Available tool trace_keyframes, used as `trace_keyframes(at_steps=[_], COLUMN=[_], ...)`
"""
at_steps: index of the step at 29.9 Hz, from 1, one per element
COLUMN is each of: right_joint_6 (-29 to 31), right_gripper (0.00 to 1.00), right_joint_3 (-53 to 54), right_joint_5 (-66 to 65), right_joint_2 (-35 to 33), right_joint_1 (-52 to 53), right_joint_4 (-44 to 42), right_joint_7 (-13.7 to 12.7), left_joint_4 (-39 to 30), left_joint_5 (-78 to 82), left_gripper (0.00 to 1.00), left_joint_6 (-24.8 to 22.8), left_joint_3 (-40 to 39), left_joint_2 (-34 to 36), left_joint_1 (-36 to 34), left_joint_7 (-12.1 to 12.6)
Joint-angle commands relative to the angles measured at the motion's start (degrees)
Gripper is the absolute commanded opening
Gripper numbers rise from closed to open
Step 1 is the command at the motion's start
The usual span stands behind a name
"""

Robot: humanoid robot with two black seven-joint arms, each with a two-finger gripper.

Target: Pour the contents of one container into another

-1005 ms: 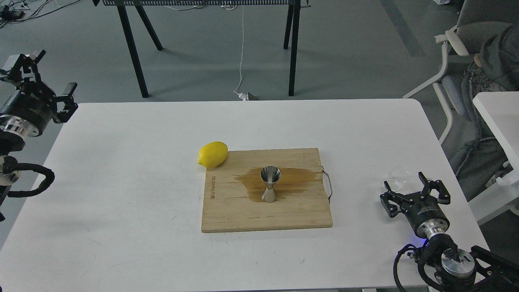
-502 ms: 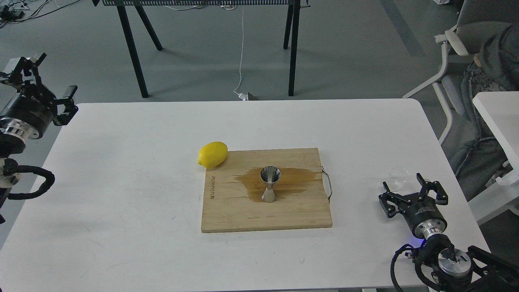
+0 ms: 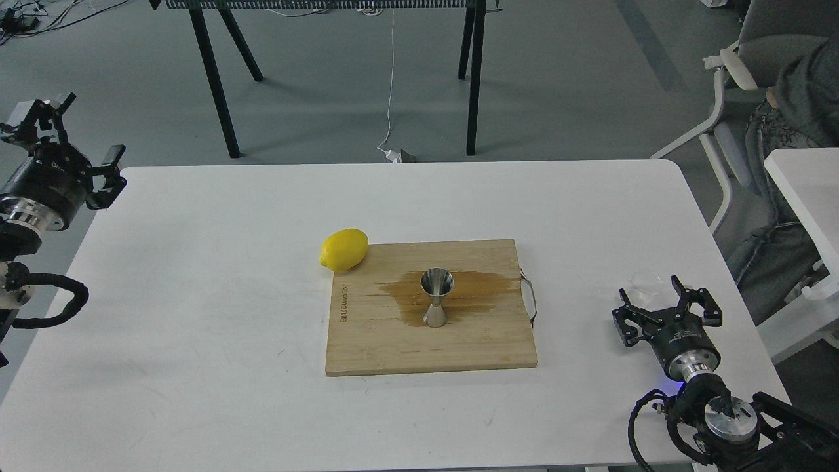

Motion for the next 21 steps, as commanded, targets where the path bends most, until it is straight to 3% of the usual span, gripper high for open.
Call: trace_keyframes(at_steps=[1, 9, 21], right_joint_6=[0.0, 0.0, 0.0], right_gripper=[0.88, 0.85, 0.72], right_joint_3=[0.08, 0.26, 0.26], right_joint_5=[0.0, 0.0, -0.09], right_joint_2=[0.08, 0.34, 0.6], right_joint_1=[-0.08, -0.08, -0.08], right_joint_4=[-0.17, -0.79, -0.88], right_joint_7=[-0.2, -0.29, -0.46], left_joint_4=[0.01, 0.01, 0.01], left_joint_5=[0.01, 0.01, -0.08], left_gripper=[1.0, 1.0, 1.0], left_joint_6=[0.0, 0.0, 0.0], left_joint_3=[0.0, 0.0, -0.08], left_joint_2=[0.0, 0.0, 0.0], left_joint_1=[0.0, 0.0, 0.0], left_joint_7=[0.0, 0.0, 0.0])
